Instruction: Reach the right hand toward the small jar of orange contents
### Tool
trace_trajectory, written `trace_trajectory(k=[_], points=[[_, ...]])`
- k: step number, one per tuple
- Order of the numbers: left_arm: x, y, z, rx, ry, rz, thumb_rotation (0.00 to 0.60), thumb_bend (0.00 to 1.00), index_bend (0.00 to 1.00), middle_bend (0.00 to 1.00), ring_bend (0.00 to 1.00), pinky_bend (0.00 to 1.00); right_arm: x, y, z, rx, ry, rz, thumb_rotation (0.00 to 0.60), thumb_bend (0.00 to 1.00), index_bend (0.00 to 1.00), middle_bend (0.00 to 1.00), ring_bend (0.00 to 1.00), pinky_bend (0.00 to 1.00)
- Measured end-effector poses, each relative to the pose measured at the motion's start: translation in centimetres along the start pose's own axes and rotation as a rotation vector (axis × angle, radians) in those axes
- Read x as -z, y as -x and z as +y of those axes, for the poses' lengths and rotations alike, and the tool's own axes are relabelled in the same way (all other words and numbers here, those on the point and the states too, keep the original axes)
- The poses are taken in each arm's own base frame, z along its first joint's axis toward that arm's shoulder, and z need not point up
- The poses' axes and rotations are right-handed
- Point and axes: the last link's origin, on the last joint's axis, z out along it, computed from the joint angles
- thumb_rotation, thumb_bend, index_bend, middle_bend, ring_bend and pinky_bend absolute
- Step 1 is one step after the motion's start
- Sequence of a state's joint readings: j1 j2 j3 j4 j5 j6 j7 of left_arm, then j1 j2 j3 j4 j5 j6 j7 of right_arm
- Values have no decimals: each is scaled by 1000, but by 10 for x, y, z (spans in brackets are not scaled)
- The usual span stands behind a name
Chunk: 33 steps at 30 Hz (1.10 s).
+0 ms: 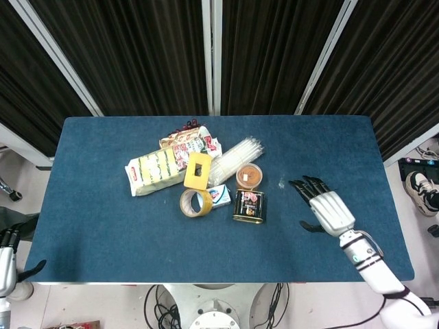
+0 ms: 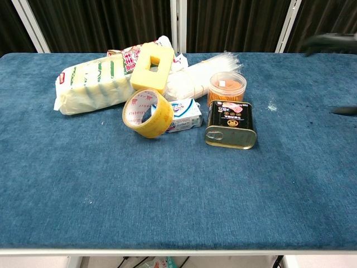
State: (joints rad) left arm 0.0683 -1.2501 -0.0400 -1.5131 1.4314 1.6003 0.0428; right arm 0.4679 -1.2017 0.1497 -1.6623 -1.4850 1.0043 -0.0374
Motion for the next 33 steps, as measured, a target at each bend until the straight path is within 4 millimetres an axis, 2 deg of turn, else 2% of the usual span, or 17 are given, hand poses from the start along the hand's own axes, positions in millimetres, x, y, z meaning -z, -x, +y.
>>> trace_trajectory(k=[8,11,14,19,25,27,31,33], points=[[3,4,-8,-5,-23,-25,600,93,192,194,180,223,-119,3,-43,-7,-11,-117,600,141,5,110,0,116],[5,4,-12,-1,-38,-29,600,93,192,194,180,223,-153,5,-58,19,1,-143,600,141,6,113,0,118],[6,6,-15,2,-49,-36,600,93,192,194,180,223,-175,9,-65,37,30,-164,600,141,6,115,0,117],[5,8,-15,12,-53,-40,600,93,192,194,180,223,-189,22,-69,39,68,-218,600,141,9,119,0,120],[5,9,-17,20,-55,-41,600,93,192,194,181,223,-189,32,-69,40,81,-246,600,144,56,148,27,163],[5,10,-16,21,-53,-42,600,93,191,194,181,223,-189,34,-68,39,88,-243,600,161,110,182,88,218],[5,10,-15,29,-48,-42,600,93,192,194,180,223,-193,37,-66,35,99,-226,600,222,292,300,243,381],[6,10,-16,32,-53,-42,600,93,192,195,180,223,-194,37,-66,35,96,-204,600,241,344,332,274,414]])
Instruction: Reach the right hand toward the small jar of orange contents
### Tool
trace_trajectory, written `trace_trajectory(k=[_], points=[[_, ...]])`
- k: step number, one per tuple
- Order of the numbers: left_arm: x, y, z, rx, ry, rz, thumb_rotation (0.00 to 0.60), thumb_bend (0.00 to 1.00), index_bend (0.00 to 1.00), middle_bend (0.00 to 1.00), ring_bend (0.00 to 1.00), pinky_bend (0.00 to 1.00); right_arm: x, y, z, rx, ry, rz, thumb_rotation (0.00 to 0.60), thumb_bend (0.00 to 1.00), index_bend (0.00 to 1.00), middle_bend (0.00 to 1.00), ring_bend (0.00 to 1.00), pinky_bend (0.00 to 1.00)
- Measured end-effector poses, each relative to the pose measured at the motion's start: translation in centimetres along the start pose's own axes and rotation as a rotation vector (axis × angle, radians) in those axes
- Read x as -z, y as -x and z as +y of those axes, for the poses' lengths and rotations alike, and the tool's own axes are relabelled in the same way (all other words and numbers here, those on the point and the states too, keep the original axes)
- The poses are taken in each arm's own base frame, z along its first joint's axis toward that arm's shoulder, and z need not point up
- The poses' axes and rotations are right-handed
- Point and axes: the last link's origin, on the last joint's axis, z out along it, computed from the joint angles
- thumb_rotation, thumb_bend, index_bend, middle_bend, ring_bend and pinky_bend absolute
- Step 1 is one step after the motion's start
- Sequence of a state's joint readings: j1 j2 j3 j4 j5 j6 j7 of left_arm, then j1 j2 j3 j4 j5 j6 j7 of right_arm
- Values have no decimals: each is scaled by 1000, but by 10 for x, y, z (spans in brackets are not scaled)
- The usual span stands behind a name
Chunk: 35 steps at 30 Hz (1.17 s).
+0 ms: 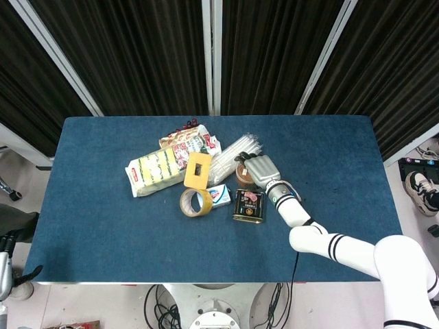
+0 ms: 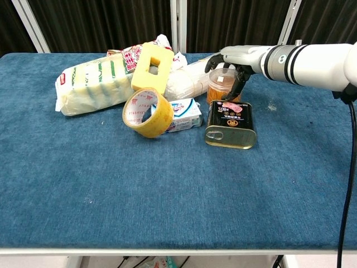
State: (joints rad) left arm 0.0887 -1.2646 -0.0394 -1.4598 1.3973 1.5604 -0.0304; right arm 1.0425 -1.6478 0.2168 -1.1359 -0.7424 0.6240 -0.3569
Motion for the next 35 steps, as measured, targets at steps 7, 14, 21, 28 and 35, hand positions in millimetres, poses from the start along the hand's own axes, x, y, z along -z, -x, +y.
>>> trace_trajectory(k=[7,14,21,28,35], points=[[0,-1,-1,1,0,2,600,93,192,194,180,223,8,-11,-5,-37,-57,91,600,244,368,347,294,432],[0,-2,1,2,5,8,600,93,192,194,180,223,29,-28,-6,-53,-115,155,600,244,368,347,294,433],[1,-5,1,-2,7,17,600,93,192,194,180,223,51,-37,-19,-104,-204,185,600,244,368,365,303,435],[1,-7,5,-5,14,21,600,93,192,194,181,223,84,-44,-63,-167,-444,220,600,244,374,381,303,444],[2,-8,6,-8,12,23,600,93,192,194,180,223,121,-42,-113,-234,-729,252,600,244,389,397,306,445]])
